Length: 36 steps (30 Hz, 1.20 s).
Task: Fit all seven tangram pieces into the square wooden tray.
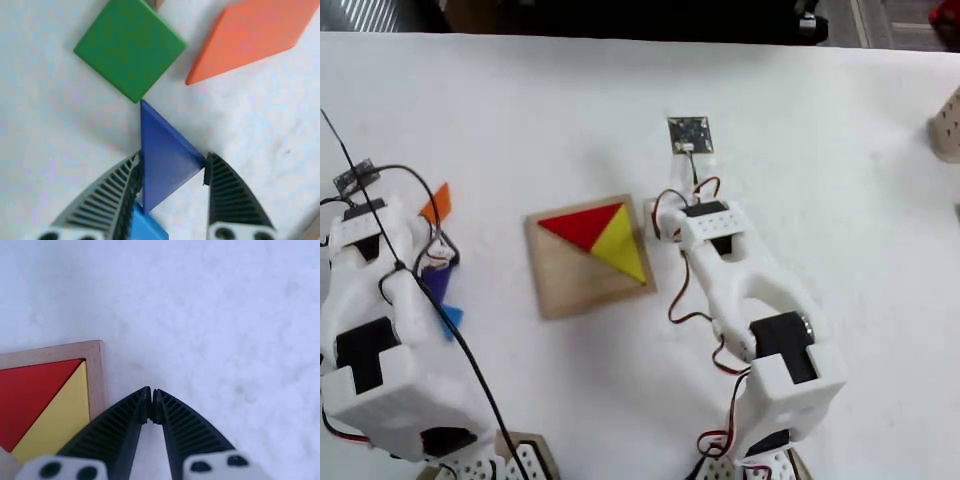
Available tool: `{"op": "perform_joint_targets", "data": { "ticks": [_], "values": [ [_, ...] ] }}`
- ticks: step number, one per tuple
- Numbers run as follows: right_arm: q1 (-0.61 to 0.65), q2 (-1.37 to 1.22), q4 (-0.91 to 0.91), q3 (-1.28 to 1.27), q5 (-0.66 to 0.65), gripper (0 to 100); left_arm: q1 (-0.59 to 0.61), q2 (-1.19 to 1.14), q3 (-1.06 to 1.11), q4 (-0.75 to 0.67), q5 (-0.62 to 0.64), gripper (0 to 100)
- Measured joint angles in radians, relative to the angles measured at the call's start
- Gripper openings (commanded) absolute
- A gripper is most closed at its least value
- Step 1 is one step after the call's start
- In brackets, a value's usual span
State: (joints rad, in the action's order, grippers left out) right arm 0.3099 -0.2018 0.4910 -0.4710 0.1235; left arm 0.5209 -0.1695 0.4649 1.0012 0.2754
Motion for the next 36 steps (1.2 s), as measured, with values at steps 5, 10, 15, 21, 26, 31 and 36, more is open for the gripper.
{"op": "perform_joint_targets", "data": {
  "ticks": [5,10,15,21,26,31,36],
  "values": [
    [0.000,0.000,0.000,0.000,0.000,2.1,0.000,0.000,0.000,0.000,-0.026,15],
    [0.000,0.000,0.000,0.000,0.000,2.0,-0.011,0.006,0.000,0.000,-0.086,15],
    [0.000,0.000,0.000,0.000,0.000,1.9,-0.058,0.094,0.064,-0.077,-0.104,15],
    [0.000,0.000,0.000,0.000,0.000,1.9,-0.135,0.304,0.249,-0.169,-0.235,15],
    [-0.060,0.003,0.041,0.000,0.000,2.0,-0.229,0.528,0.439,-0.241,-0.336,15],
    [-0.127,0.046,0.044,-0.002,0.000,1.9,-0.348,0.655,0.502,-0.250,-0.379,15],
    [-0.135,0.046,0.044,-0.002,0.000,2.1,-0.523,0.652,0.502,-0.256,-0.448,15]
  ]
}}
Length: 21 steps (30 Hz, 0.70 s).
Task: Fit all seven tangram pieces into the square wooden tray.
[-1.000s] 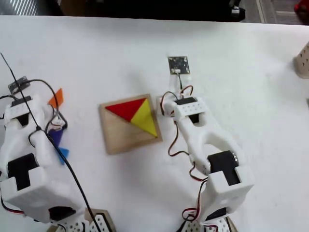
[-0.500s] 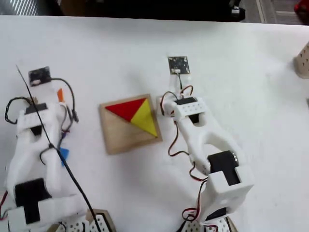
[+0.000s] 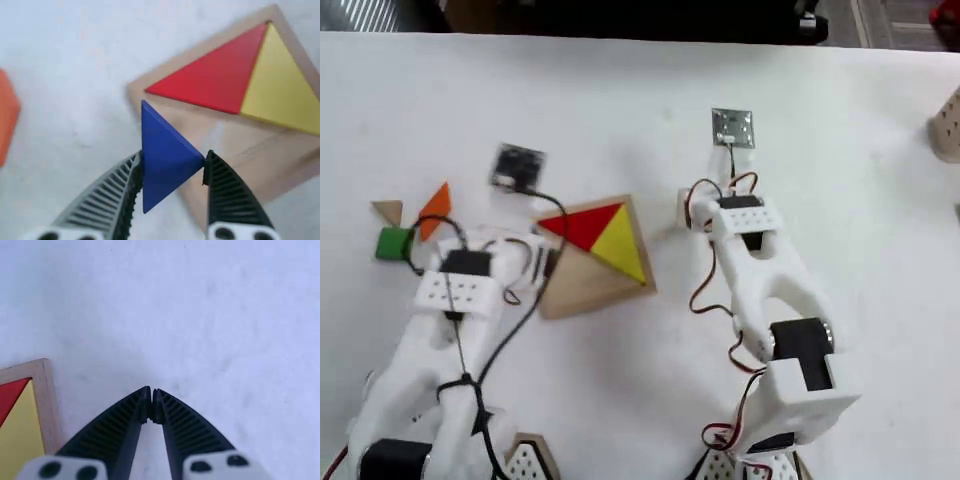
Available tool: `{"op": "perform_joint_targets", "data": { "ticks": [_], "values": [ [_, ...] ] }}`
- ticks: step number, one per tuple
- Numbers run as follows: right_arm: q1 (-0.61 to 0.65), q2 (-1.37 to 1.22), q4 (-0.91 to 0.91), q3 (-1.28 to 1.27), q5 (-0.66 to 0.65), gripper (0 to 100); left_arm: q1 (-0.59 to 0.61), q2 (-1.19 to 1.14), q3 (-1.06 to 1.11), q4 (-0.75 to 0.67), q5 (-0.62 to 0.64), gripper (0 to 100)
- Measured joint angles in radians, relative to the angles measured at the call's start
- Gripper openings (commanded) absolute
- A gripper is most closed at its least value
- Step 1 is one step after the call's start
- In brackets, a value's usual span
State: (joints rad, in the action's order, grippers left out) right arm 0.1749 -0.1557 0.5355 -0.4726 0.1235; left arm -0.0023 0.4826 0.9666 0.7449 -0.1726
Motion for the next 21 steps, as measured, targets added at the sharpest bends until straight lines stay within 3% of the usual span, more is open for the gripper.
{"op": "perform_joint_targets", "data": {
  "ticks": [7,13,21],
  "values": [
    [0.000,0.000,0.000,0.000,0.000,2.1,-0.180,-0.097,0.000,0.000,-0.173,15],
    [0.000,0.000,0.000,0.000,0.000,2.1,-0.250,-0.169,0.000,-0.046,-0.361,15],
    [0.000,0.000,0.000,0.000,0.000,2.1,-0.247,-0.178,-0.029,-0.034,-0.404,43]
  ]
}}
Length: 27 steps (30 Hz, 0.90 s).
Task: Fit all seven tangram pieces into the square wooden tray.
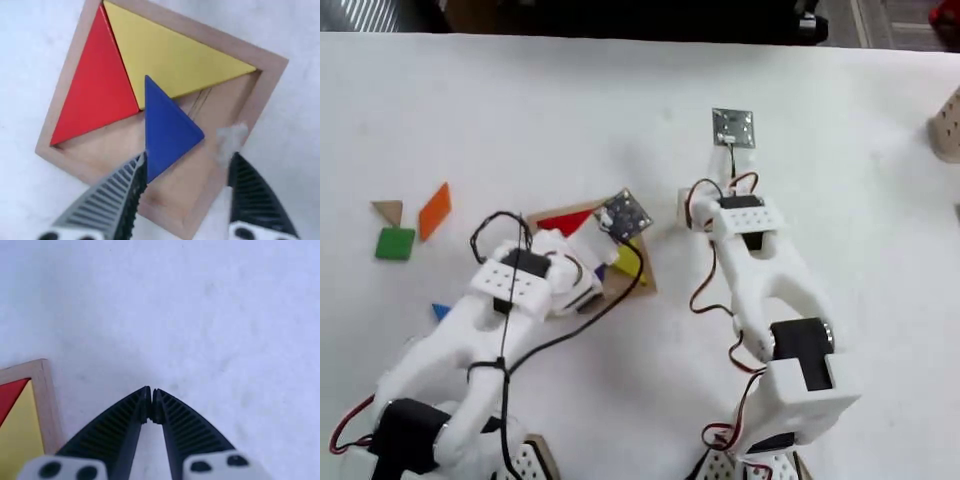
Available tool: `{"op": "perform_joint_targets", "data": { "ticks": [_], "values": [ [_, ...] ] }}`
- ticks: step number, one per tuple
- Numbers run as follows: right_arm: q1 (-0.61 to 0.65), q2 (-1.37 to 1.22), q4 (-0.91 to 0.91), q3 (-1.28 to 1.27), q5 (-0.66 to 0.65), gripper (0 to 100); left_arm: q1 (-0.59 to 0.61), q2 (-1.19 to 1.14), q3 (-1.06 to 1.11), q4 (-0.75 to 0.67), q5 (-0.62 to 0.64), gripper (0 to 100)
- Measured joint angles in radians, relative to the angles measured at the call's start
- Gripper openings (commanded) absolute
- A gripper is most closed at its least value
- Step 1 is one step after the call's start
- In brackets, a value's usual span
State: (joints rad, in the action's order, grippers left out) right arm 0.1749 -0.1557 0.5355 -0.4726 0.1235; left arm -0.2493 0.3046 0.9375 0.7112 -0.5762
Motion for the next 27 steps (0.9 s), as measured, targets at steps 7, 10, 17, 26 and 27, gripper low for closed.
{"op": "perform_joint_targets", "data": {
  "ticks": [7,10,17,26,27],
  "values": [
    [0.000,0.000,0.000,0.000,0.000,2.1,0.040,0.003,0.000,0.052,0.003,21],
    [0.008,0.000,0.000,0.000,0.000,2.1,0.081,0.078,0.002,0.061,0.104,11],
    [0.021,0.000,0.000,0.000,0.000,2.1,0.080,0.334,0.120,0.060,0.313,9],
    [0.021,0.000,0.000,0.000,0.000,2.1,0.049,0.305,0.183,-0.207,0.667,2],
    [0.021,0.000,0.000,0.000,0.000,2.1,0.043,0.270,0.183,-0.249,0.724,2]
  ]
}}
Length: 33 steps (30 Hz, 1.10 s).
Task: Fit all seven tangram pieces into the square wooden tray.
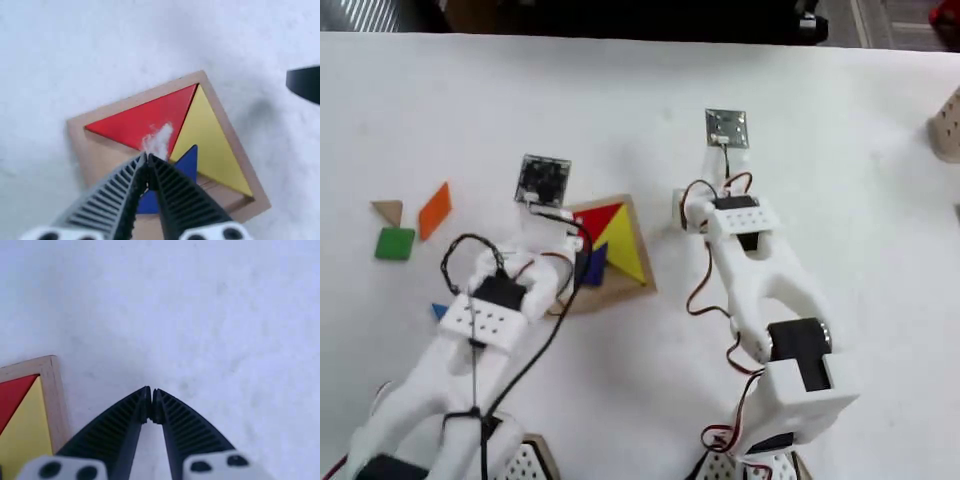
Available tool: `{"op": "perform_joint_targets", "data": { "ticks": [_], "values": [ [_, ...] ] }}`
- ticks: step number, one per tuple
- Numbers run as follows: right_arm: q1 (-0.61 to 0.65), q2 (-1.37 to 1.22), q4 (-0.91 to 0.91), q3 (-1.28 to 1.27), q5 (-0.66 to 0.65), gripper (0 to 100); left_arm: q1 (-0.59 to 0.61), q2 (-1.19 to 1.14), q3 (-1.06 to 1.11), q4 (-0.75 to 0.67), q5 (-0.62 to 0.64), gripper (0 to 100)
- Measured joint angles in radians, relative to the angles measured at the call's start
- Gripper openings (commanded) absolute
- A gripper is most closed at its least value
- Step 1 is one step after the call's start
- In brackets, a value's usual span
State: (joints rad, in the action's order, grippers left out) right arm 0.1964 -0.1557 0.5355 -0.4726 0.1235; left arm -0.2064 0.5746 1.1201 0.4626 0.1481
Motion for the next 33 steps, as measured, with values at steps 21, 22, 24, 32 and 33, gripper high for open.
{"op": "perform_joint_targets", "data": {
  "ticks": [21,22,24,32,33],
  "values": [
    [0.002,0.000,0.000,0.000,0.000,2.1,-0.249,-0.245,-0.074,0.068,-0.304,2],
    [0.000,0.000,0.000,0.000,0.000,2.1,-0.249,-0.229,-0.069,0.068,-0.302,2],
    [0.000,0.000,0.000,0.000,0.000,2.1,-0.242,-0.195,-0.063,0.068,-0.290,2],
    [0.002,0.000,0.000,0.000,0.000,2.1,-0.169,-0.060,0.011,0.005,-0.232,2],
    [0.002,0.000,0.000,0.000,0.000,2.1,-0.180,-0.052,0.041,-0.032,-0.222,2]
  ]
}}
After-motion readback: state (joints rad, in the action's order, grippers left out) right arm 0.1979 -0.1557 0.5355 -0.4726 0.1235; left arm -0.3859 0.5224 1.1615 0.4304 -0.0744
